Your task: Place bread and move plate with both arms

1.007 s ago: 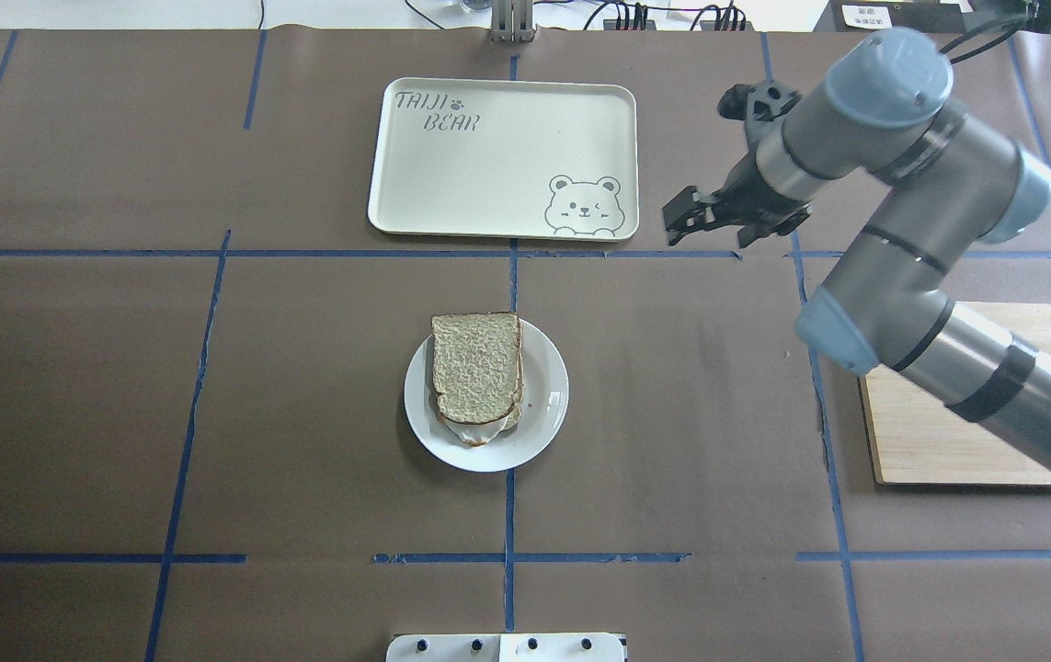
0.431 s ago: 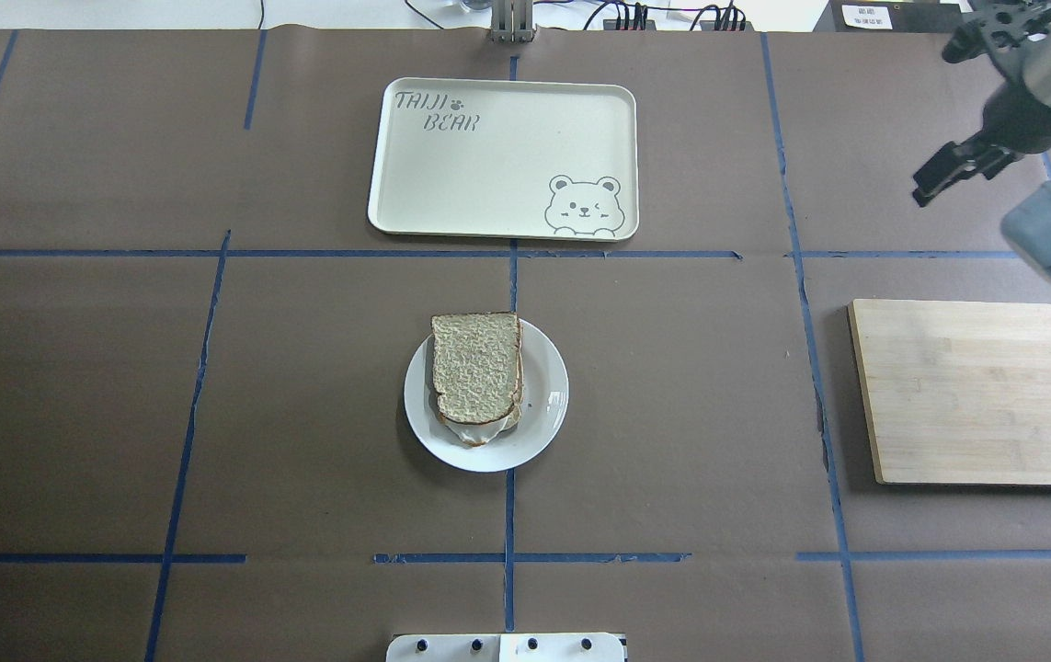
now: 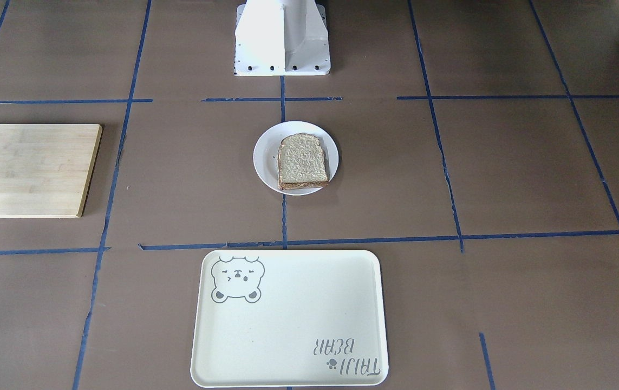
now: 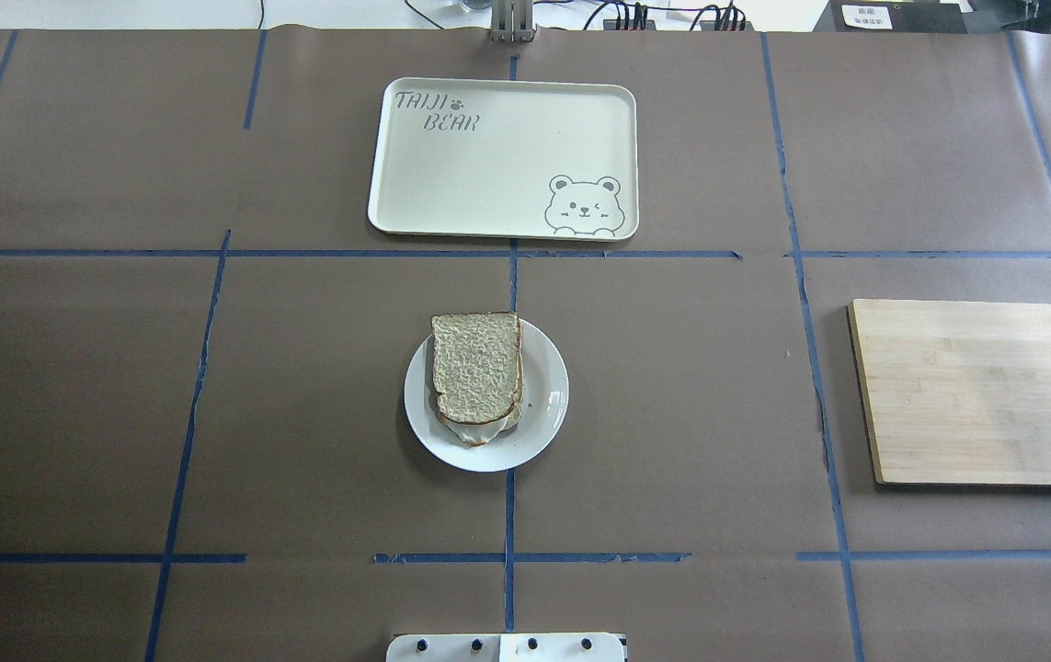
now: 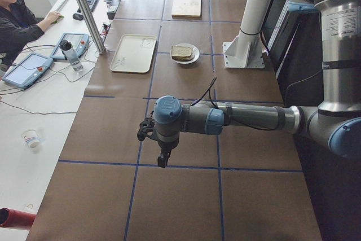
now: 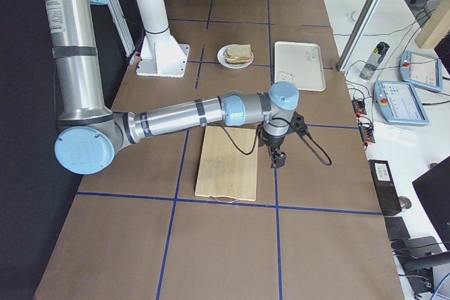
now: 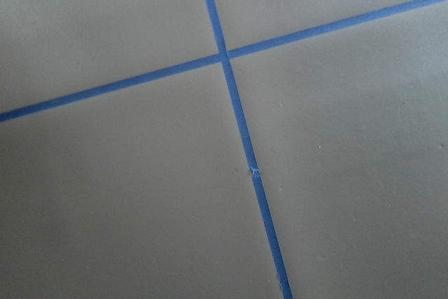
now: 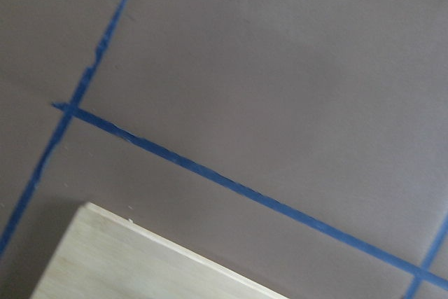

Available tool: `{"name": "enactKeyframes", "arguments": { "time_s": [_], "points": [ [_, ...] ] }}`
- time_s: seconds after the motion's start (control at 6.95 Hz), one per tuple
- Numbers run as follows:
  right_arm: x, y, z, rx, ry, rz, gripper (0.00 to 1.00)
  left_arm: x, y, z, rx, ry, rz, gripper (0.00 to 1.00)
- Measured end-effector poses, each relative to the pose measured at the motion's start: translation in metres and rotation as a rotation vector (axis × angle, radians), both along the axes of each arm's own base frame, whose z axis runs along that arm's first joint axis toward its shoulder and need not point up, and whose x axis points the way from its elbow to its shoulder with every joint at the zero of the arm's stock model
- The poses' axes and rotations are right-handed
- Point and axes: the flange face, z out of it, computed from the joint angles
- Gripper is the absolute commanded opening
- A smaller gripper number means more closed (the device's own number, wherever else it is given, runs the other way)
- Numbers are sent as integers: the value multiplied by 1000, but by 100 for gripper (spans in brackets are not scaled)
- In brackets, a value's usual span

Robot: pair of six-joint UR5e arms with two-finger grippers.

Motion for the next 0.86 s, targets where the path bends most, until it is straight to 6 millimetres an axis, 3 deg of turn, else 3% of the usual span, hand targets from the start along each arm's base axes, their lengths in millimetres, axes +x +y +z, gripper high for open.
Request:
{"name": "enactKeyframes", "arguments": {
  "time_s": [0.14,0.29,0.43,0.72,0.86],
  "points": [
    [34,39,38,-55,2,37,100,1,-5,-5,13,1,0,100],
    [56,73,66,-112,1,74,100,2,-16,-14,31,9,2,100],
    [66,93,79,-147,-3,103,100,4,-24,-19,35,44,6,100],
    [72,104,82,-178,-4,139,100,14,-31,-19,42,144,26,100],
    [72,104,83,-184,-5,145,100,29,-34,-26,88,180,57,100]
  ]
}}
